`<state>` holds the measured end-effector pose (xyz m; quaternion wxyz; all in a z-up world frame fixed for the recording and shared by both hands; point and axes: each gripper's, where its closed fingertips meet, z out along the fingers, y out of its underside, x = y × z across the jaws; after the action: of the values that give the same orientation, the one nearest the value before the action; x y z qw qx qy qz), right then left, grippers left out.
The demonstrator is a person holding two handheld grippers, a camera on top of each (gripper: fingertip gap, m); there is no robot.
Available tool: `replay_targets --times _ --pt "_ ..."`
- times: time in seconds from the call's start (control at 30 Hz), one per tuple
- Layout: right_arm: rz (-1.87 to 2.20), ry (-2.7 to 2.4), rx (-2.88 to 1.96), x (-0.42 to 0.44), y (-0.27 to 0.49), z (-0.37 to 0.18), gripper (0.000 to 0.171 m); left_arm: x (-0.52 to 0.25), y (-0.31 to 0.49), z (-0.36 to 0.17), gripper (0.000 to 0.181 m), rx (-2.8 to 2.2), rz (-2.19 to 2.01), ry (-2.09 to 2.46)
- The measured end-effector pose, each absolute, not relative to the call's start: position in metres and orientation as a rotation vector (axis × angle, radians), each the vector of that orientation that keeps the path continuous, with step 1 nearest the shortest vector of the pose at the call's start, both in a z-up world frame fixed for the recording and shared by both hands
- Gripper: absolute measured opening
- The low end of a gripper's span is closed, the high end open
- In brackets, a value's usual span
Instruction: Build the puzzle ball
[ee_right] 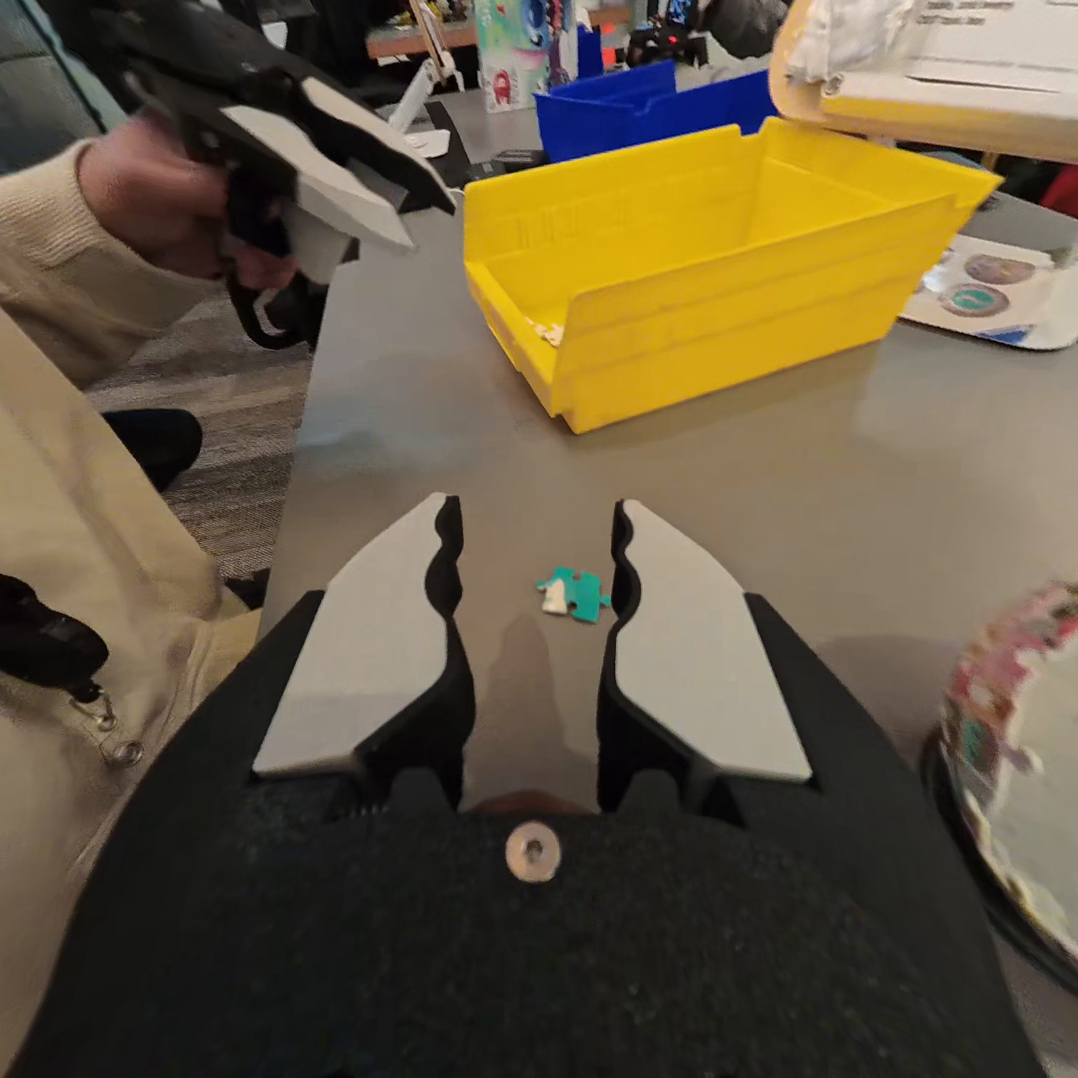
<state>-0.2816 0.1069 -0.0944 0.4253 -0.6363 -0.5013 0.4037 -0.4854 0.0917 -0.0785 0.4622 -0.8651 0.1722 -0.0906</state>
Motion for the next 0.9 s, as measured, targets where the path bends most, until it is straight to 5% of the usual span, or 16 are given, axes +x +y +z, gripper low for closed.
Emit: replay_targets --times 0.2,0.27,0.5,0.9 --pt "0.947 -1.357 -1.506 -0.297 0.105 -0.105 0.045 -0.52 0.122 -0.074 0.058 -2.282 -0.24 0.274" --pt "0.915 -1.392 -1.479 -0.296 0.107 -0.112 0.043 -0.521 0.132 -0.083 0.073 -2.39 -0.217 0.298" --pt "1.018 -1.368 -1.456 -0.286 0.103 -0.102 0.044 -0.538 0.172 -0.129 0.056 -2.737 -0.125 0.265" --pt "1.114 -1.331 -1.423 -0.282 0.094 -0.09 0.043 -0.567 0.202 -0.179 0.064 -3.07 0.028 0.272"
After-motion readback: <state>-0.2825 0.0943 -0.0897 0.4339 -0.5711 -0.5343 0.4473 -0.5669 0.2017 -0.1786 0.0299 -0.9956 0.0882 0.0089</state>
